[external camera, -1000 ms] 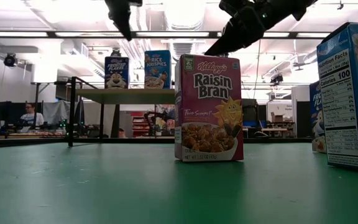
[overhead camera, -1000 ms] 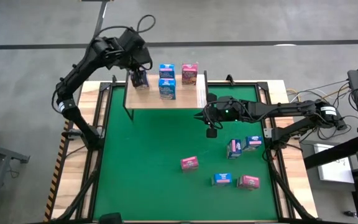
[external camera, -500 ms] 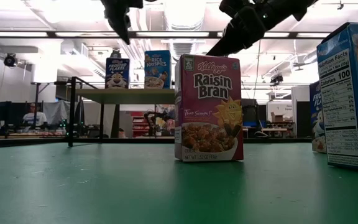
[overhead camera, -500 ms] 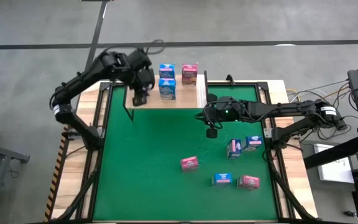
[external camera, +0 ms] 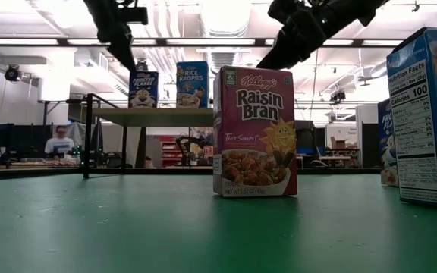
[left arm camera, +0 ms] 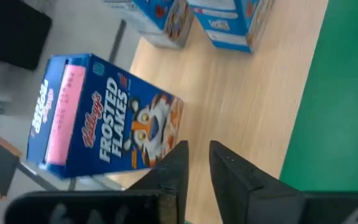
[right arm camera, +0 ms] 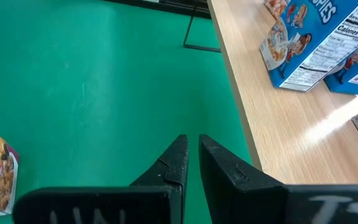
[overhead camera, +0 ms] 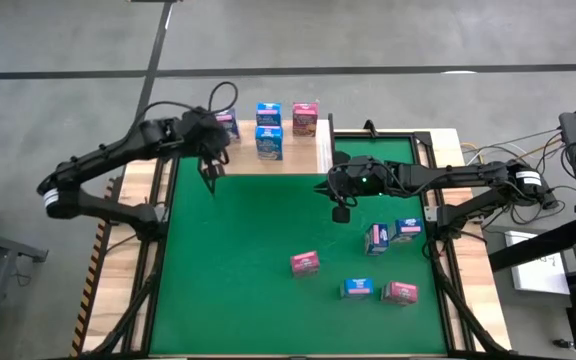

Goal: Stack cereal on shelf
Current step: Put the left blue cereal box on the shelf

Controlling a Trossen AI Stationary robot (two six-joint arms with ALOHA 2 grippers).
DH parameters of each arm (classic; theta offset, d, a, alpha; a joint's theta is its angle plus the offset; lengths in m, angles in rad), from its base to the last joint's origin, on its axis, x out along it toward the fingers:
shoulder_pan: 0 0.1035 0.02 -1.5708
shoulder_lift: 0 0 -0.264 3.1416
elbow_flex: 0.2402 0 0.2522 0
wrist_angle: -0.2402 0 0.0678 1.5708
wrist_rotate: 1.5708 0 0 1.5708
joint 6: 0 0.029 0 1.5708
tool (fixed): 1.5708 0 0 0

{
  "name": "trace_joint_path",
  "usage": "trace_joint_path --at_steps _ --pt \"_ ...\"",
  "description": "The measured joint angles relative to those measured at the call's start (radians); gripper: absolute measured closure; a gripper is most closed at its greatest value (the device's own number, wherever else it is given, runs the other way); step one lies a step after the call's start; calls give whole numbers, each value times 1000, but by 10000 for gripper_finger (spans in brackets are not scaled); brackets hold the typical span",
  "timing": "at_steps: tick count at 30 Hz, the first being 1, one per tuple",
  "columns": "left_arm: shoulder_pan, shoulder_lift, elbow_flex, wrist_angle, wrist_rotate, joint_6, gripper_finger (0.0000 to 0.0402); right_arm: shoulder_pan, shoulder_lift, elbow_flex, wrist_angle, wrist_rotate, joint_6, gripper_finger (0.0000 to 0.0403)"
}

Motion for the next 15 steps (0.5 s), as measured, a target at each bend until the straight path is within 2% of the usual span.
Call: trace_joint_path --at_steps 6,15 --pt "3 -47 -143 183 -21 43 364 0 0 0 4 0 -10 376" --pt "41 -33 -303 384 -83 127 364 0 0 0 31 0 -49 376"
